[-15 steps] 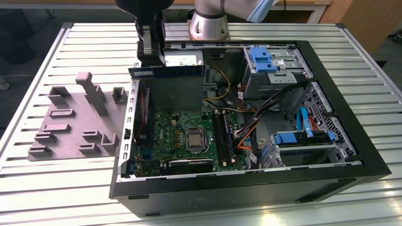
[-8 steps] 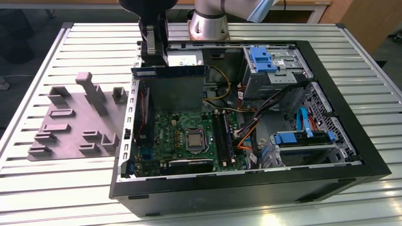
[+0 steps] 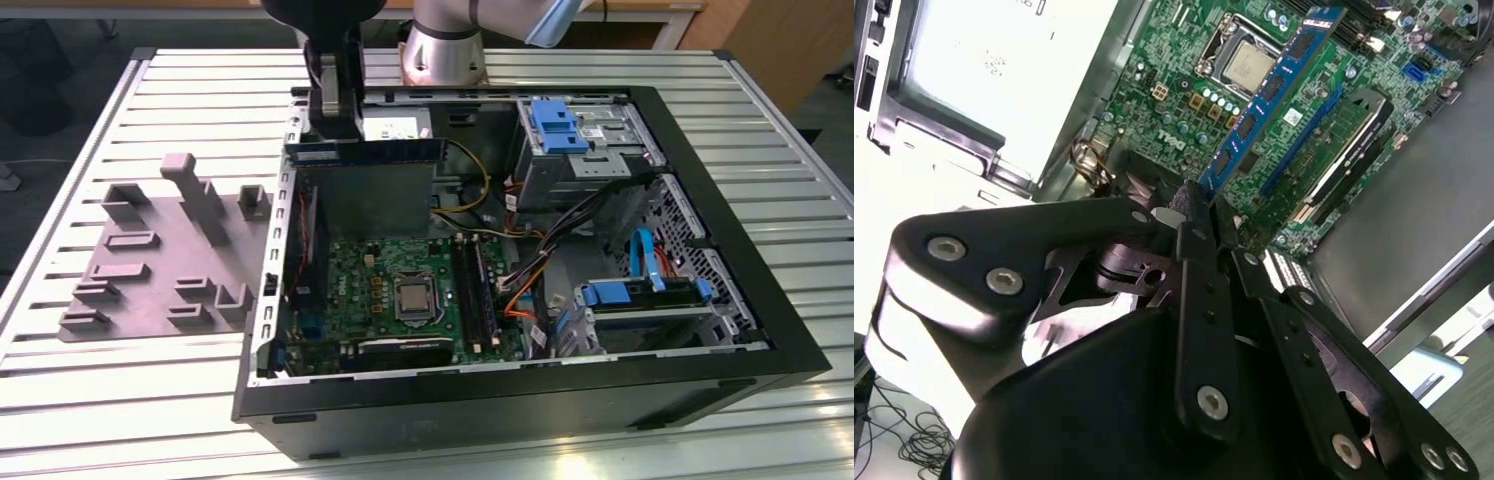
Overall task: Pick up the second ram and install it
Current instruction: 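Pick up the second ram and move it above second insertion slot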
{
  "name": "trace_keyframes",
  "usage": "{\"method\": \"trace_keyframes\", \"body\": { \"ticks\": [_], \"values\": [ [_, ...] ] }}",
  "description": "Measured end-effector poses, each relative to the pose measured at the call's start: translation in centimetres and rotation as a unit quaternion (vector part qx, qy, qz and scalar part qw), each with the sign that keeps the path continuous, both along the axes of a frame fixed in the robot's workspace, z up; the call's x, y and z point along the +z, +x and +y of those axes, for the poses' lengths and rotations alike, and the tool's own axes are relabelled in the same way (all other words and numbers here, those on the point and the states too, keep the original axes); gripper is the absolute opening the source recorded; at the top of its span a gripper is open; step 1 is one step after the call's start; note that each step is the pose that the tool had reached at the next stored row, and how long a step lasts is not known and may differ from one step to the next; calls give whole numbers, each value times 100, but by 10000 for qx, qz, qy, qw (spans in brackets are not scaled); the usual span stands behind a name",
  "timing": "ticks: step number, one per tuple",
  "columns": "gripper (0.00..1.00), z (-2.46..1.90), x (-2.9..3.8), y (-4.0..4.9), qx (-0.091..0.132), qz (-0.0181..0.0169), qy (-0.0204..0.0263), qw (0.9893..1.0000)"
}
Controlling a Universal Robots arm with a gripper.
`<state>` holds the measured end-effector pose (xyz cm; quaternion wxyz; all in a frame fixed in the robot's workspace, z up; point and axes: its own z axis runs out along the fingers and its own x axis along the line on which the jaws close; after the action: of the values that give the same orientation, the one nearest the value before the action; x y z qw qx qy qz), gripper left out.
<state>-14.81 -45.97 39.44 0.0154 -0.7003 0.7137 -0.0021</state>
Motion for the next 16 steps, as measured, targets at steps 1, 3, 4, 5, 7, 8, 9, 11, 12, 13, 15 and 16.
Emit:
{"method": "trace_keyframes", "body": {
  "ticks": [1,3,4,5,7,8,9,11,12,13,15,16],
  "values": [
    [14,0,0,6,0,0,0,10000],
    [14,0,0,19,0,0,0,10000],
    [14,0,0,26,0,0,0,10000],
    [14,0,0,52,0,0,0,10000],
    [14,0,0,66,0,0,0,10000],
    [14,0,0,74,0,0,0,10000],
    [14,0,0,81,0,0,0,10000],
    [14,0,0,94,0,0,0,10000],
    [14,0,0,101,0,0,0,10000],
    [14,0,0,108,0,0,0,10000],
    [14,0,0,120,0,0,0,10000],
    [14,0,0,126,0,0,0,10000]
  ]
}}
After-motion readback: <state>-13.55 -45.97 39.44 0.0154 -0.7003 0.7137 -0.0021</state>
